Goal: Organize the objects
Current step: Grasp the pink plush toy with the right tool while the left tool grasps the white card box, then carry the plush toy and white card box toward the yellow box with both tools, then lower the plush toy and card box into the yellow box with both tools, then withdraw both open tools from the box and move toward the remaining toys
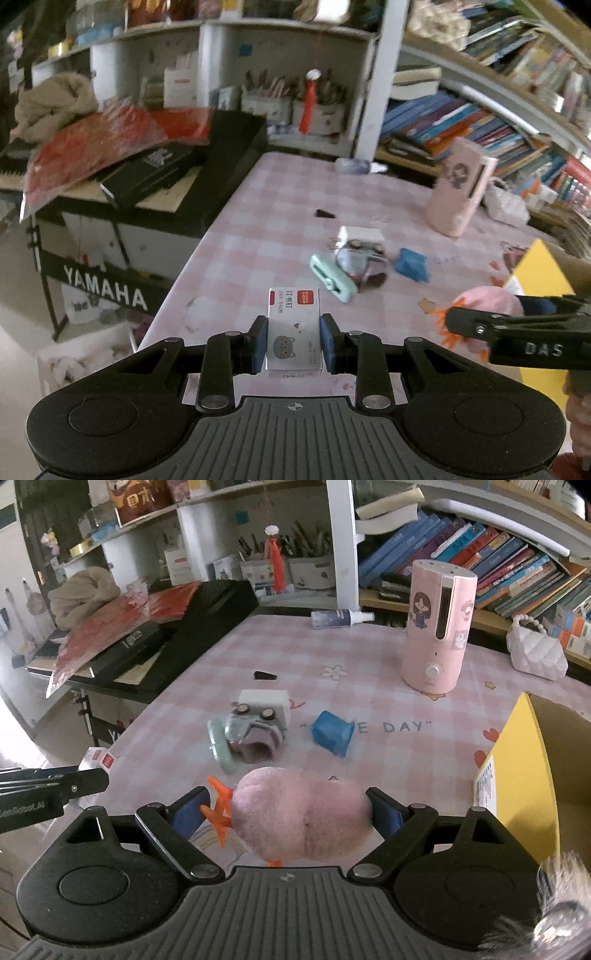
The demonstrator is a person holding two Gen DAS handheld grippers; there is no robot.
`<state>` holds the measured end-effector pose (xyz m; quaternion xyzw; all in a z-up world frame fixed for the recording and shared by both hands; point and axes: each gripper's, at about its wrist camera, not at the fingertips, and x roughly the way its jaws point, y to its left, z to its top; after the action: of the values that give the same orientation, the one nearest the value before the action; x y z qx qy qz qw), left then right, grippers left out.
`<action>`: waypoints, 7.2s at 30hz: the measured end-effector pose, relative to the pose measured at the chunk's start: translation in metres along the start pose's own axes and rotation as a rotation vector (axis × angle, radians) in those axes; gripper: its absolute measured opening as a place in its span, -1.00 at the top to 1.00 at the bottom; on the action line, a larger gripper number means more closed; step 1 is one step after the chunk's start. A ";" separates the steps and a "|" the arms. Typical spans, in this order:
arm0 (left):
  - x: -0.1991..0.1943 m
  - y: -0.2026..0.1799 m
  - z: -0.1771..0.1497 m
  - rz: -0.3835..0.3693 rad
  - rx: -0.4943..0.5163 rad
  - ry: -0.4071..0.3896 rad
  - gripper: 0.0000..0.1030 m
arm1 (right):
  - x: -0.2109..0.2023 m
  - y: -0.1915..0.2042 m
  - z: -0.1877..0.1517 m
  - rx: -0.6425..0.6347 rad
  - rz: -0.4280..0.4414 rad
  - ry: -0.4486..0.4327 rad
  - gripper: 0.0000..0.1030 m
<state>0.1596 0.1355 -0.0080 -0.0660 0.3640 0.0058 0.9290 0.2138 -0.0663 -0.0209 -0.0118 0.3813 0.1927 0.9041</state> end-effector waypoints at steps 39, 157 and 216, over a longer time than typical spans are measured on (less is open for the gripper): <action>-0.116 -0.055 -0.128 -0.275 0.267 0.049 0.46 | -0.155 0.032 -0.166 0.188 -0.178 -0.031 -0.74; -0.021 -0.313 -0.041 -0.352 0.372 -0.146 -0.67 | -0.143 -0.269 -0.034 0.197 -0.228 -0.171 -0.82; -0.107 -0.114 -0.138 -0.157 0.348 0.019 -0.71 | -0.188 -0.023 -0.197 0.253 -0.365 -0.057 -0.81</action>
<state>-0.0058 0.0089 -0.0223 0.0675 0.3618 -0.1303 0.9206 -0.0324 -0.1842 -0.0336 0.0382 0.3682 -0.0232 0.9287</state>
